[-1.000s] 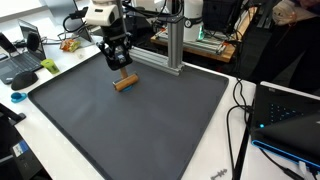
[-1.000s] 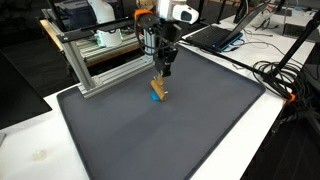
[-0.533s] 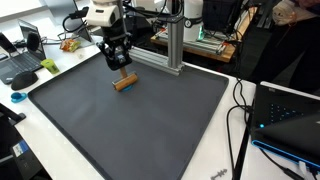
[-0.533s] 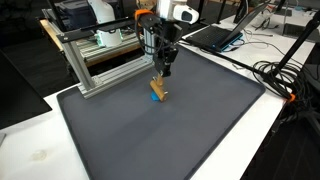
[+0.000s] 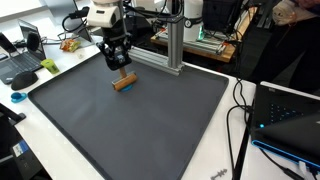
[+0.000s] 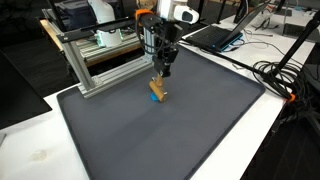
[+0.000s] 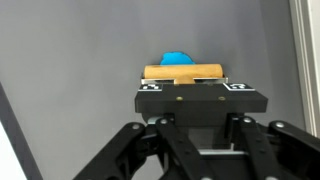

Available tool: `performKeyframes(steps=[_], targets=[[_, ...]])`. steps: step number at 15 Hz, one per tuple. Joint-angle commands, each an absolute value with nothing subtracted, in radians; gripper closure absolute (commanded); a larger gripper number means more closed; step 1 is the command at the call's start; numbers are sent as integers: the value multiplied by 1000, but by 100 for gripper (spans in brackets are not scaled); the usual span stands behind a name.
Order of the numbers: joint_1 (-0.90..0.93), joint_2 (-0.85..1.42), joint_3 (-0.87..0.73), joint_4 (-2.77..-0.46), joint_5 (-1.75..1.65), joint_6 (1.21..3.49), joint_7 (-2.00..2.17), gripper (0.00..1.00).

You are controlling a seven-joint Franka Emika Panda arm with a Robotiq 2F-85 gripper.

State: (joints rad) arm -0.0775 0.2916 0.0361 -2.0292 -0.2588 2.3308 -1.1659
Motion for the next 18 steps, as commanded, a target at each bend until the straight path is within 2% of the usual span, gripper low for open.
performKeyframes(steps=[1,18], targets=[[-73,369,-2,-2014,-325,2374,-1142,78],[-67,379,-11,-2009,-374,2370,-1126,78]])
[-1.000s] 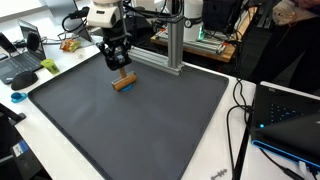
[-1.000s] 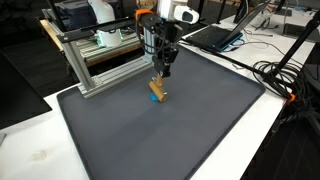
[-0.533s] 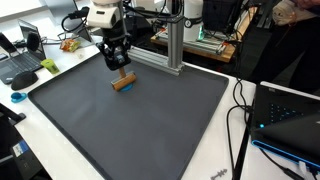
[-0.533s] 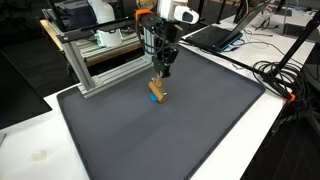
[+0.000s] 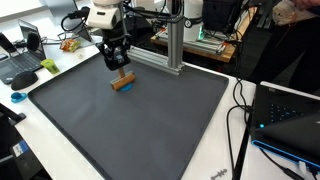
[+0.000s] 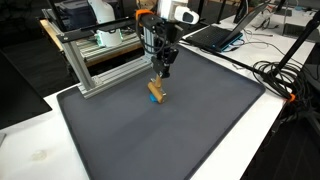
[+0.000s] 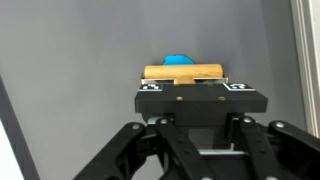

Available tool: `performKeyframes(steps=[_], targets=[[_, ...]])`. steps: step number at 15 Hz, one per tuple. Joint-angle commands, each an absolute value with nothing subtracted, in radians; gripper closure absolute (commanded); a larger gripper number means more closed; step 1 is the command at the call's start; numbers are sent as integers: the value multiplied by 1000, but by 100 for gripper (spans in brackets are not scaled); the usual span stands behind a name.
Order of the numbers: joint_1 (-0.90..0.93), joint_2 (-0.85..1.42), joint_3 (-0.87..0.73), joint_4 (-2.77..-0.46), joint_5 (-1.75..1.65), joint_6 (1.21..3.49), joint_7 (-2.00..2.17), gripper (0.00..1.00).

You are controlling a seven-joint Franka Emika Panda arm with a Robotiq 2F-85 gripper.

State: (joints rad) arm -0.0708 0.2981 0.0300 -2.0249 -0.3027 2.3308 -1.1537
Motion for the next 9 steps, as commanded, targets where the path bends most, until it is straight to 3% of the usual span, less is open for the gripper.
performKeyframes(steps=[1,9], targets=[[-66,379,-11,-2009,-377,2369,-1124,78],[-63,385,-14,-2006,-398,2365,-1120,78]])
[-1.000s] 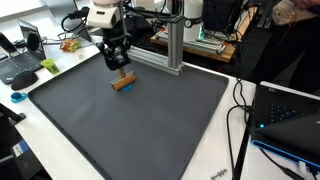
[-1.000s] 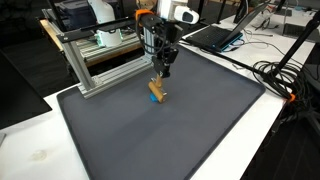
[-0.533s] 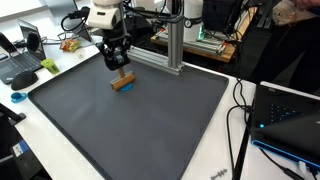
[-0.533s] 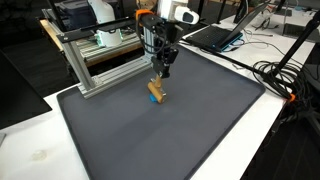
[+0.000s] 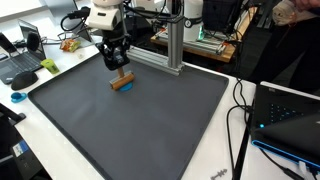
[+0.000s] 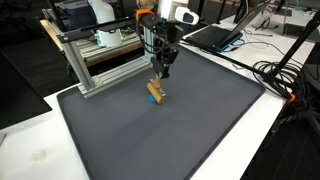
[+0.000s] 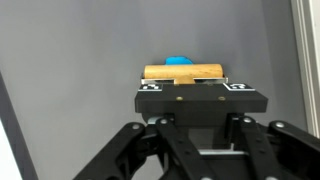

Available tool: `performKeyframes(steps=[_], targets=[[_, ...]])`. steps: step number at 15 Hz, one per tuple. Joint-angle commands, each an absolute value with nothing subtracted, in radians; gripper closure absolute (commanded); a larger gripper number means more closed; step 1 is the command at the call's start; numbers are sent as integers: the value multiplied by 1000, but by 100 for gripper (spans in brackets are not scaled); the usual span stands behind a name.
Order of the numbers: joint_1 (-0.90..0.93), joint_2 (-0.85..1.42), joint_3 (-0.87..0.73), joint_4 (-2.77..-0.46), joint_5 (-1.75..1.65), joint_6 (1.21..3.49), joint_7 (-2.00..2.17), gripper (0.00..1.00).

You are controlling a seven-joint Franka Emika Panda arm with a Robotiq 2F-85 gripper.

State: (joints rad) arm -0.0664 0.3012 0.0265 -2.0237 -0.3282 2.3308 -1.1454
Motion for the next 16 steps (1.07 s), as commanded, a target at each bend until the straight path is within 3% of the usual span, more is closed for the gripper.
performKeyframes(steps=[1,16], targets=[[-62,386,-14,-2006,-402,2364,-1119,78],[-56,395,-21,-2000,-447,2358,-1105,78]])
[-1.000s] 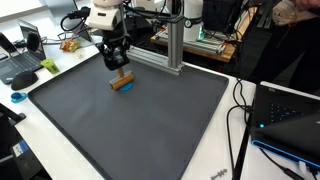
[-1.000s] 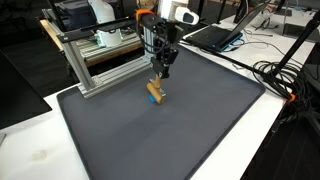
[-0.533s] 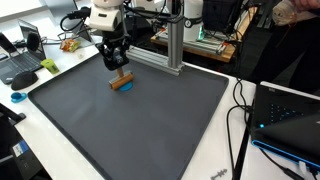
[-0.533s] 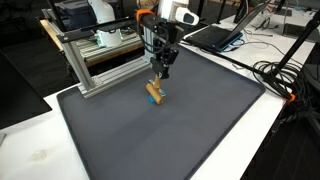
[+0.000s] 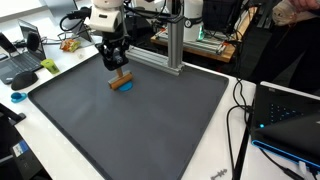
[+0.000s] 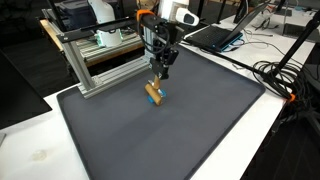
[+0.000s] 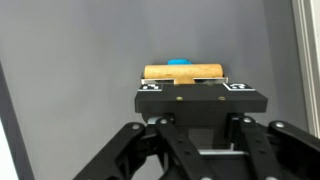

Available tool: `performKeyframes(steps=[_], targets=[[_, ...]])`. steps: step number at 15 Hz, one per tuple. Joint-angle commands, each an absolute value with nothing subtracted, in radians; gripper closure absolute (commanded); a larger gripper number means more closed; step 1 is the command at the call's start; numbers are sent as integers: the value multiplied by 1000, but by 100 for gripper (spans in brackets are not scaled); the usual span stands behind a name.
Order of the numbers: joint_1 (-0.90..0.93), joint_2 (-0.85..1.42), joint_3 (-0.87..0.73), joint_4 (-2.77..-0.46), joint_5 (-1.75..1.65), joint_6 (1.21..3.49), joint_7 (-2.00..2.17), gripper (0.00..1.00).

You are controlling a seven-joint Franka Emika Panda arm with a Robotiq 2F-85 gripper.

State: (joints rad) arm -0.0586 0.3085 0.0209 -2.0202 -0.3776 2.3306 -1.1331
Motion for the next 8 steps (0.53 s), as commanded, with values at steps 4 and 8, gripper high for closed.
performKeyframes(steps=[4,8], targets=[[-56,398,-22,-1998,-455,2357,-1104,78],[-56,400,-24,-1995,-460,2354,-1105,78]])
